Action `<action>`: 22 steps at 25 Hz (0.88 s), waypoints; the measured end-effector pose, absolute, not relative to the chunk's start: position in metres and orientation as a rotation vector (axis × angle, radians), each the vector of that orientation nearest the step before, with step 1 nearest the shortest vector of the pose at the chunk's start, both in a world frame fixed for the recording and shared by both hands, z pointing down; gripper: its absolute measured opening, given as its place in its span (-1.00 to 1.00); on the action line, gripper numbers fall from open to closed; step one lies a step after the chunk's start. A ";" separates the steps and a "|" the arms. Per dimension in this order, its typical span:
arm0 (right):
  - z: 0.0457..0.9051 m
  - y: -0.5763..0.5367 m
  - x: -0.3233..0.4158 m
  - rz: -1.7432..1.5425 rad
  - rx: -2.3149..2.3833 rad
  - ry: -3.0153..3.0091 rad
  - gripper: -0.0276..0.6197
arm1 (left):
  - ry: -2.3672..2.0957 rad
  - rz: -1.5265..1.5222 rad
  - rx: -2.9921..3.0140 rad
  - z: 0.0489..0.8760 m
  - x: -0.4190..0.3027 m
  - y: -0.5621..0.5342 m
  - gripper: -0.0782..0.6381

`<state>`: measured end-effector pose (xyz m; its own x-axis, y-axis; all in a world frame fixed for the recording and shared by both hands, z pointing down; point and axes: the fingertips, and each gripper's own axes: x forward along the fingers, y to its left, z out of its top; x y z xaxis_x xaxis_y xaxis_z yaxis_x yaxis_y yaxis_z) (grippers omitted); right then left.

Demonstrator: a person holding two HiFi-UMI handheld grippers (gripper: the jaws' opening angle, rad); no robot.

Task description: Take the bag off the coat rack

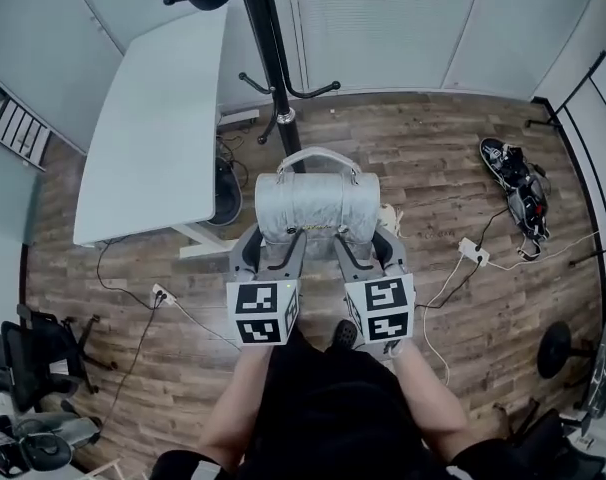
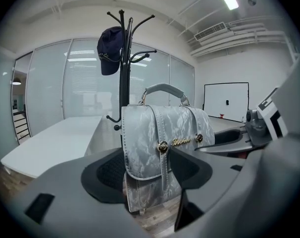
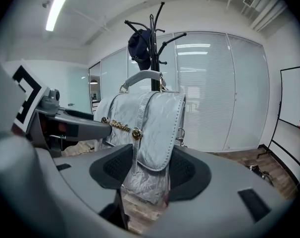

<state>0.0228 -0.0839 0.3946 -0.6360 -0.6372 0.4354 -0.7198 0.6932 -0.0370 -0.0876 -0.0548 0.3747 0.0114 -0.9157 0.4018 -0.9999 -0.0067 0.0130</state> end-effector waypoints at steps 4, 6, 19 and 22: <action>0.385 -0.088 0.038 0.257 1.075 -2.531 -0.21 | -1.997 0.381 2.012 0.364 -0.074 -0.058 0.03; 0.381 -0.089 0.043 0.262 1.078 -2.542 -0.21 | -2.002 0.383 2.018 0.360 -0.068 -0.059 0.03; 0.372 -0.091 0.046 0.226 1.016 -2.580 -0.22 | -2.036 0.357 1.990 0.348 -0.064 -0.058 0.03; 0.372 -0.092 0.047 0.223 1.010 -2.585 -0.22 | -2.044 0.356 1.982 0.348 -0.063 -0.059 0.03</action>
<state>0.0471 -0.0916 0.3718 -0.6821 -0.6241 0.3811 -0.6802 0.7328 -0.0174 -0.0628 -0.0587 0.3475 -0.0265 -0.9328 0.3593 -0.9994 0.0331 0.0121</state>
